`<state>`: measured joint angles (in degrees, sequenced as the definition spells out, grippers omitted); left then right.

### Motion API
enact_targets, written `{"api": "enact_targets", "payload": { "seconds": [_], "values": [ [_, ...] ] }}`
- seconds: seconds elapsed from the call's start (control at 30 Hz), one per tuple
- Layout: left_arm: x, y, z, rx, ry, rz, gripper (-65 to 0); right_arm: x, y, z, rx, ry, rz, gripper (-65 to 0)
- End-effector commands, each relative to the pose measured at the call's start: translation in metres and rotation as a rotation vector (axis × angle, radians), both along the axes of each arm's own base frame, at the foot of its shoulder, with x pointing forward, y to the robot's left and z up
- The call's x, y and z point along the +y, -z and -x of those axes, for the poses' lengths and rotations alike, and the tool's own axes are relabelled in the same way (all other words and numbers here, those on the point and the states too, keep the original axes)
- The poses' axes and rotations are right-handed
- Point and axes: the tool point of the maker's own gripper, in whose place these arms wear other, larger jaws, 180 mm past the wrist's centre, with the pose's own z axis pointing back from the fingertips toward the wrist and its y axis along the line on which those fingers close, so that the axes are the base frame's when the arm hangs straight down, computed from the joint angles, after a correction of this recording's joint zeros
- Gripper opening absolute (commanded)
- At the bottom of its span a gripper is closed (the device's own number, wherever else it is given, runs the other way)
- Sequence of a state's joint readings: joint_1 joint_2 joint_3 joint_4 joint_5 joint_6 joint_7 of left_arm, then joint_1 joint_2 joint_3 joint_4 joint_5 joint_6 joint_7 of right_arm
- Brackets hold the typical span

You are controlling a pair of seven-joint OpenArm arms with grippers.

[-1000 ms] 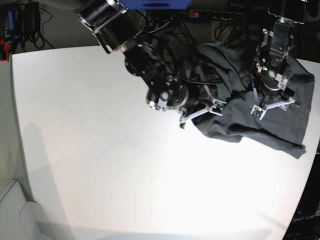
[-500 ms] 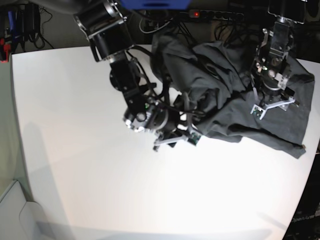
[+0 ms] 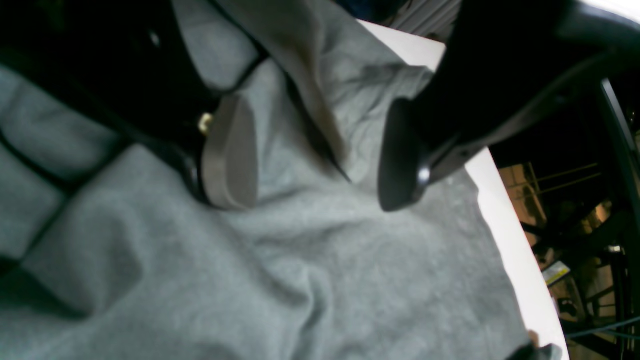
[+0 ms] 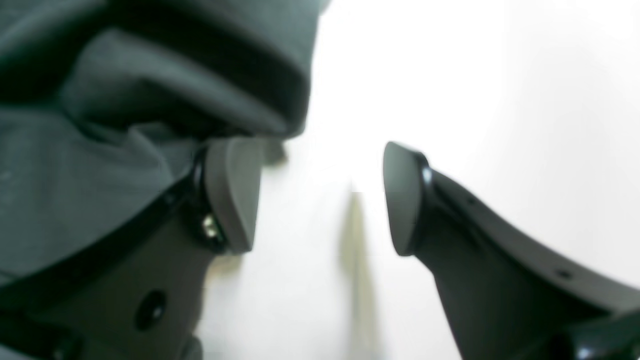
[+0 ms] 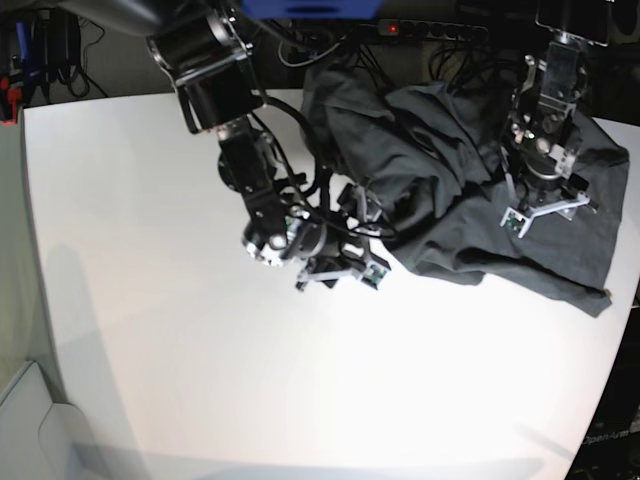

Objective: Layout the t-shirt on the table in an organized manner, then fold the t-shirt properly
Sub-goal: 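Drag the held fabric with the right gripper away from the left gripper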

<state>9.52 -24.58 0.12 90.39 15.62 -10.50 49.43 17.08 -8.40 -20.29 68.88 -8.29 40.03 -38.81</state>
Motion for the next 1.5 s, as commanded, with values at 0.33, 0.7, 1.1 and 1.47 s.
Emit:
{"api": "enact_targets", "payload": {
  "seconds": [0.33, 0.7, 1.1, 1.47],
  "values": [
    [-0.012, 0.002, 0.0, 0.001, 0.001, 0.032, -27.1, 0.015, -0.028, -0.018, -0.074, -0.003, -0.099, -25.6],
    [-0.03, 0.008, 0.001, 0.003, 0.003, 0.074, -27.1, 0.028, -0.04, -0.014, -0.037, 0.002, -0.217, -25.8],
    [-0.051, 0.015, 0.004, 0.019, 0.039, 0.097, -27.2, 0.046, -0.037, 0.002, -0.037, -0.076, -0.194, -26.0],
    [-0.049, 0.019, 0.011, 0.034, 0.034, 0.095, -27.2, 0.057, -0.018, 0.013, 0.007, -0.119, -0.189, -65.0]
  ]
}}
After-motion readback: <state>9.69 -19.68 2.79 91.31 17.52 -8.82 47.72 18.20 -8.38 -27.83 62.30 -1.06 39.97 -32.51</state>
